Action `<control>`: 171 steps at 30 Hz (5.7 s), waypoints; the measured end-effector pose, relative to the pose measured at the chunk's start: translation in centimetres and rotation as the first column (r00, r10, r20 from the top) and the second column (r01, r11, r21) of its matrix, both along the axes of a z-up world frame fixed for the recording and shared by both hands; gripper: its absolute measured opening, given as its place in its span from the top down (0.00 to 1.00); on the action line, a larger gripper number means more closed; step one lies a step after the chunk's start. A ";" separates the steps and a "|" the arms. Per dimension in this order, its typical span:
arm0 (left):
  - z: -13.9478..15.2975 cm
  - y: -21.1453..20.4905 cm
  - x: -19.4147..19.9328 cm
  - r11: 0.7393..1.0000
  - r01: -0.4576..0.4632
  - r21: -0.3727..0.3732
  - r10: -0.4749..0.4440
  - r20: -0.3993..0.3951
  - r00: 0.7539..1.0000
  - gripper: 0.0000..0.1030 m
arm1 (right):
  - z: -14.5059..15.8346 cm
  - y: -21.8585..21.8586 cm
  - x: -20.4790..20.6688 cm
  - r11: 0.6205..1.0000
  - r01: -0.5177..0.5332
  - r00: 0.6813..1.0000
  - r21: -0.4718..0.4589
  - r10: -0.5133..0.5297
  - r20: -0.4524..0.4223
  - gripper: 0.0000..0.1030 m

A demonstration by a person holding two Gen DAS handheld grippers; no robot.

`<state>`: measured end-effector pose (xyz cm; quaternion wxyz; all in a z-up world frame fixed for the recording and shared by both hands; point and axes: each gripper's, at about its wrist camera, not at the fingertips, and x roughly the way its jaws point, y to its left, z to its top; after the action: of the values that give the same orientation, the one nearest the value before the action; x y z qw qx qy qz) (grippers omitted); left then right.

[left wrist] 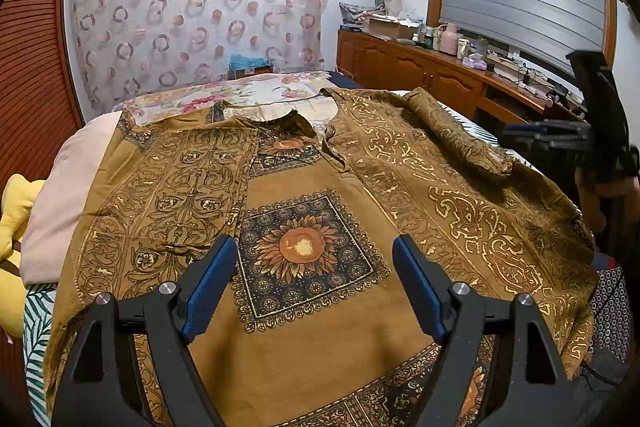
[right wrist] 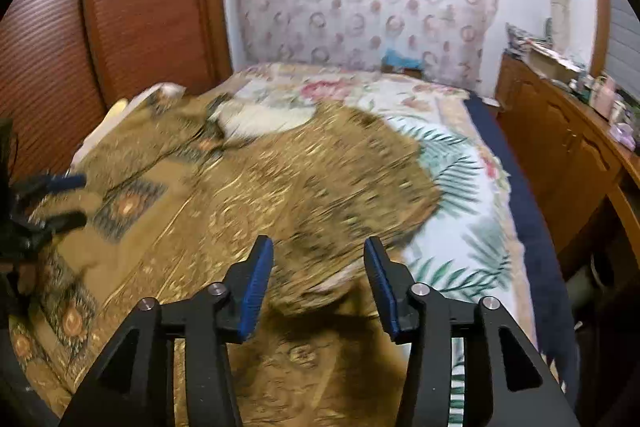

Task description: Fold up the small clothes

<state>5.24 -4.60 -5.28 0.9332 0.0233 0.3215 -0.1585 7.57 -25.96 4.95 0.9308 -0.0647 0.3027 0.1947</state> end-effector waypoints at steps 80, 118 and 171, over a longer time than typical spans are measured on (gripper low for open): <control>-0.1 0.1 -0.1 1.000 -0.009 -0.007 0.009 -0.010 1.000 0.21 | -1.9 6.3 8.4 0.974 -0.206 0.969 0.096 0.216 -0.118 0.86; 1.9 13.1 6.8 0.965 -0.263 0.014 0.263 0.004 0.965 0.21 | -4.1 -3.2 20.3 0.981 0.142 0.982 -0.131 -0.156 -0.103 0.94; -0.4 13.2 18.8 0.980 -0.184 0.076 0.195 -0.169 0.966 0.76 | -8.7 -4.8 21.4 0.985 0.150 0.975 -0.088 -0.161 -0.150 0.16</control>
<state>24.03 8.56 -5.70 0.9110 0.0062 0.4080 -0.0605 28.95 -30.72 -3.74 0.9134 -0.0607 0.3860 0.1140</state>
